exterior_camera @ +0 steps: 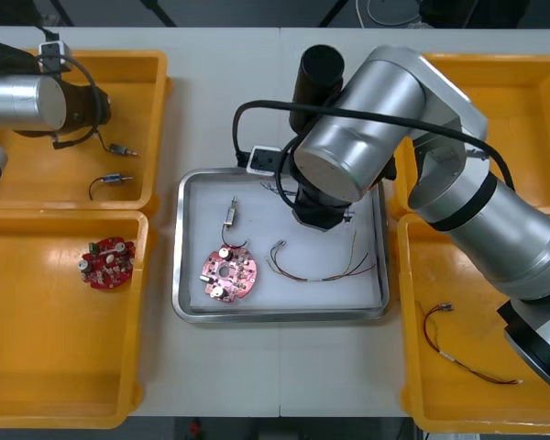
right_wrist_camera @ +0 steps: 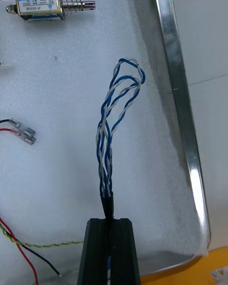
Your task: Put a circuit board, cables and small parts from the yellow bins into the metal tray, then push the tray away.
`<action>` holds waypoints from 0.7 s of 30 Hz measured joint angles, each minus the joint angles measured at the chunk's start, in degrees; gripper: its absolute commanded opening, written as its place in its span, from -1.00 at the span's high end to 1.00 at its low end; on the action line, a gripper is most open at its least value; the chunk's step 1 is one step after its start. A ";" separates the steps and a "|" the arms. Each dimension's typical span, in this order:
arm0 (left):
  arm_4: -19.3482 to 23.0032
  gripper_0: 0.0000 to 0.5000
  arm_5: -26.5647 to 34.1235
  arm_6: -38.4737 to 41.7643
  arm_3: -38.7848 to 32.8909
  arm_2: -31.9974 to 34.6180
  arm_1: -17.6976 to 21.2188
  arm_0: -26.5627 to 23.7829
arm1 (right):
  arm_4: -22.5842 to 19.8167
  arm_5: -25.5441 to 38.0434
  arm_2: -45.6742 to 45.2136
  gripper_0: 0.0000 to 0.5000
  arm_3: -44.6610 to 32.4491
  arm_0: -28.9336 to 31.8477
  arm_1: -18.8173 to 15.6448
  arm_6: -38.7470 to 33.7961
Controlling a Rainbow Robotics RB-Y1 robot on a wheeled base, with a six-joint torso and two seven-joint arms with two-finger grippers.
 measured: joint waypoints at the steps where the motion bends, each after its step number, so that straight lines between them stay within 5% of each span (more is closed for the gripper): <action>1: 0.06 1.00 -0.13 0.00 0.02 -0.21 0.00 -0.02 | 0.25 -0.71 0.81 1.00 0.68 0.00 0.00 0.00; 15: 0.61 1.00 1.17 0.00 0.07 -1.04 0.00 -0.46 | -1.85 -10.44 6.14 0.94 11.25 -0.03 0.01 0.09; 16: 0.61 1.00 2.43 0.00 -0.12 -0.89 0.01 -0.64 | -1.94 -10.54 6.20 0.71 11.47 -0.03 0.01 0.10; 17: 0.61 1.00 4.01 0.00 -0.54 -0.64 0.04 -0.81 | -1.94 -10.55 6.22 -0.03 11.53 -0.03 0.01 0.10; 18: 0.61 1.00 6.05 0.00 -1.13 -0.29 0.05 -0.96 | -1.94 -10.55 6.22 -0.03 11.53 -0.03 0.01 0.10; 19: 0.61 1.00 8.28 0.00 -1.95 0.14 0.05 -0.99 | -1.94 -10.57 6.22 -0.91 11.53 -0.03 0.01 0.10; 21: 0.60 1.00 11.76 0.00 -3.69 1.22 0.07 -0.99 | -1.94 -10.58 6.22 -1.00 11.53 -0.03 0.01 0.10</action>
